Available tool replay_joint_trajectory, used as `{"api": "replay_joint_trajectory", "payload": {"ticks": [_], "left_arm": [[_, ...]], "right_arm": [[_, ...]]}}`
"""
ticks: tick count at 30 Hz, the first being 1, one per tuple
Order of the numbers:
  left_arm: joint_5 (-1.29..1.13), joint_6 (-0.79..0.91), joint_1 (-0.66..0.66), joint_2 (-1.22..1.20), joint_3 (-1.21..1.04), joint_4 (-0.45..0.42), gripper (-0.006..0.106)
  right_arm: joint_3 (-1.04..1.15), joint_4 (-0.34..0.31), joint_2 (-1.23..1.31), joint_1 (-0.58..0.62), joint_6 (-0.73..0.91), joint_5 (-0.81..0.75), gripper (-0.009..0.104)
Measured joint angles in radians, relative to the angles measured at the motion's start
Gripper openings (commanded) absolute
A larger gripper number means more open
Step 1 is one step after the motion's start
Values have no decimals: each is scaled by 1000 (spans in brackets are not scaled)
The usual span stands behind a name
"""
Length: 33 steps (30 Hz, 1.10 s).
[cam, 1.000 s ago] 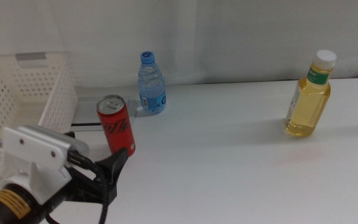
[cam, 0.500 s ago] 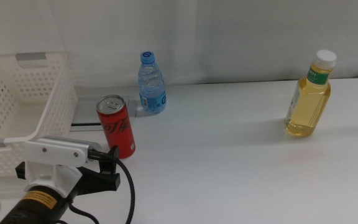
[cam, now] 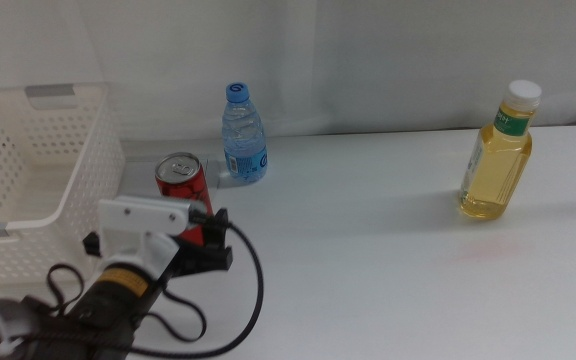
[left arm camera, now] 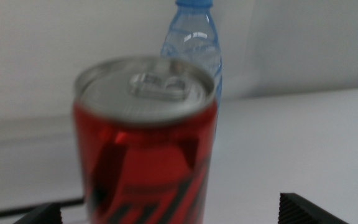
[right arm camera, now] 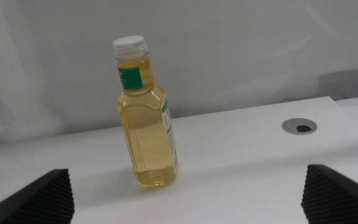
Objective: Use arms to grab the bottles and put them into the dustbin to the left of the table.
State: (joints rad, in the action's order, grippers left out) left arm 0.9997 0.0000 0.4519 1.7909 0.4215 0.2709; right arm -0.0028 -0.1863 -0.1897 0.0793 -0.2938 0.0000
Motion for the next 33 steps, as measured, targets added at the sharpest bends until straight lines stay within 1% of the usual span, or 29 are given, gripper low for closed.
{"api": "replay_joint_trajectory", "payload": {"ticks": [6,12,15,17,19,20,22,24,25,33], "left_arm": [[2,0,0,82,97,23,91],[2,0,0,158,186,86,91],[-5,0,0,181,214,96,91],[-5,6,0,188,221,98,87],[-7,6,0,192,223,110,77],[-13,6,0,192,223,121,68],[-23,6,0,192,223,147,44],[-31,10,0,192,223,165,11],[-34,12,0,192,225,168,-2],[-68,33,0,171,225,172,-3]], "right_arm": [[0,0,0,0,0,0,103],[0,0,0,0,0,0,103],[0,0,0,0,0,0,103],[0,0,0,0,0,0,103],[0,0,0,0,0,0,103],[0,0,0,0,0,0,103],[0,0,0,0,0,0,103],[0,0,0,0,0,0,103],[0,0,0,0,0,0,103],[0,0,0,0,2,0,103]]}}
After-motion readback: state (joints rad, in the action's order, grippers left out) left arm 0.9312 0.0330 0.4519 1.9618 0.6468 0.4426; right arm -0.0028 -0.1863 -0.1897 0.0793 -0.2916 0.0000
